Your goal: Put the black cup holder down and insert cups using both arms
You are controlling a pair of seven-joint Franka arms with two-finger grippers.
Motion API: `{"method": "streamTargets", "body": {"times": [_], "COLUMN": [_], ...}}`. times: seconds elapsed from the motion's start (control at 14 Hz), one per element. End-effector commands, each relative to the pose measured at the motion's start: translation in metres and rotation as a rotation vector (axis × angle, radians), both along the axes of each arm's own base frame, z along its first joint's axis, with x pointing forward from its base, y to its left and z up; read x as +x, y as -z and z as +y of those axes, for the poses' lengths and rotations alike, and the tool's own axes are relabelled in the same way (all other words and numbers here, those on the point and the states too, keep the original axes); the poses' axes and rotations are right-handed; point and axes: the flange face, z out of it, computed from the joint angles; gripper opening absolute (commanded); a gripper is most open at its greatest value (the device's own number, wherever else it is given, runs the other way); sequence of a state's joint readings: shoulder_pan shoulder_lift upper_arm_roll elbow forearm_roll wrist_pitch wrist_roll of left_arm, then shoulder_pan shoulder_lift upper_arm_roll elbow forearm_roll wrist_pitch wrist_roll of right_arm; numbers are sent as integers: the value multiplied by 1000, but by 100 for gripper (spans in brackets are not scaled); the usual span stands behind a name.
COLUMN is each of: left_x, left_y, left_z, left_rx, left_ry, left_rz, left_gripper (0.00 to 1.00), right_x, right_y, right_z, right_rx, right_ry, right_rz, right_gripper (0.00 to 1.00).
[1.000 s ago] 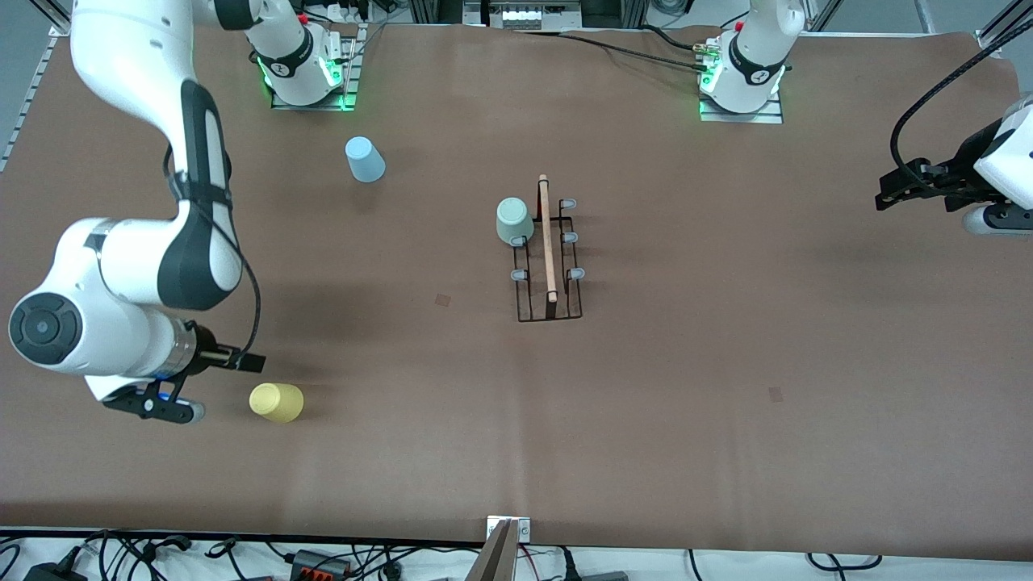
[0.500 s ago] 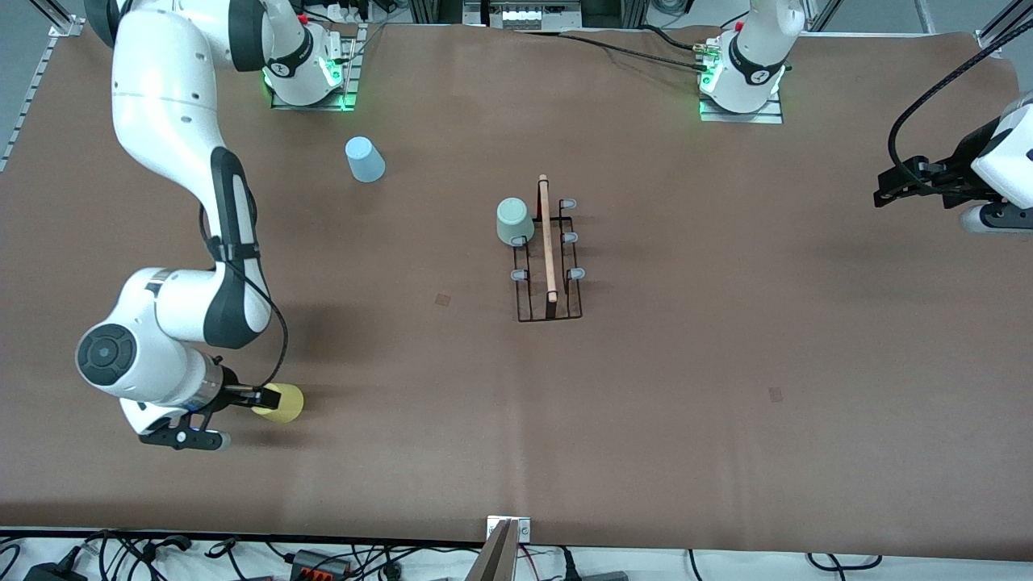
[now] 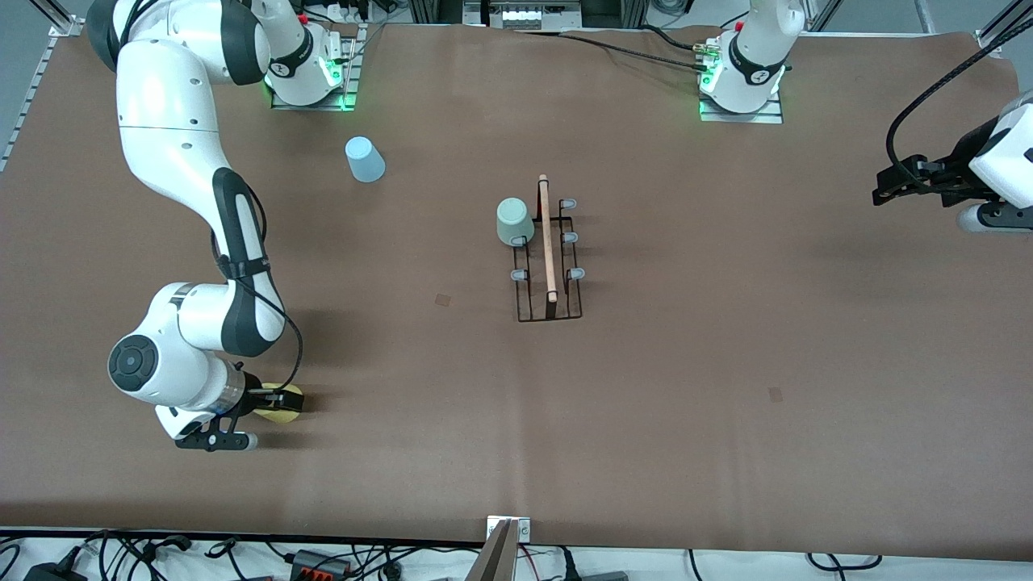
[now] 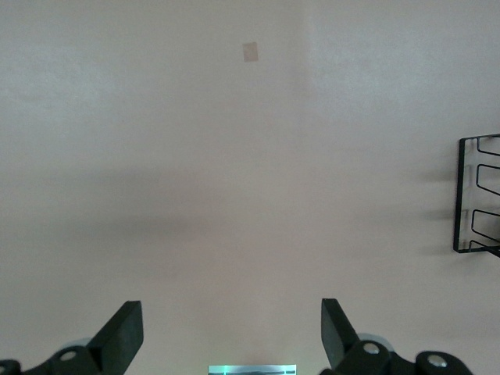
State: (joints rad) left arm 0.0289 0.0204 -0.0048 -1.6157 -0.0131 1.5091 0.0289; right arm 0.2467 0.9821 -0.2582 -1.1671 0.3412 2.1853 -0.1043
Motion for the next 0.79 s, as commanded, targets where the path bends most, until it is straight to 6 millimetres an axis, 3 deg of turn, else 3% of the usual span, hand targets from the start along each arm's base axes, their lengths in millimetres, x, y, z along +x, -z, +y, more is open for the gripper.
{"method": "streamTargets", "body": {"times": [0.0, 0.21, 0.43, 0.5, 0.57, 0.64, 0.71], "left_x": [-6, -9, -9, -9, -8, -8, -8], "left_y": [-9, -7, -6, -6, -6, -6, -6], "left_z": [3, 20, 22, 23, 22, 20, 19], "left_rx": [-18, -20, -21, -21, -21, -19, -19], "left_ry": [10, -16, -17, -19, -19, -14, -11], "left_rz": [-7, 20, 22, 22, 22, 20, 20], "left_gripper": [100, 100, 100, 100, 100, 100, 100], "right_x": [2, 1, -5, -9, -8, -12, -20], "right_y": [-1, -5, -20, -37, -69, -84, -103], "right_z": [-2, -2, 6, 26, 46, 65, 100], "right_rx": [-4, -95, -84, -70, -61, -52, -41], "right_ry": [-64, -124, -134, -153, -180, -205, -249], "right_rz": [11, 18, 76, 103, 105, 126, 139], "right_gripper": [67, 41, 36, 36, 36, 36, 36]}}
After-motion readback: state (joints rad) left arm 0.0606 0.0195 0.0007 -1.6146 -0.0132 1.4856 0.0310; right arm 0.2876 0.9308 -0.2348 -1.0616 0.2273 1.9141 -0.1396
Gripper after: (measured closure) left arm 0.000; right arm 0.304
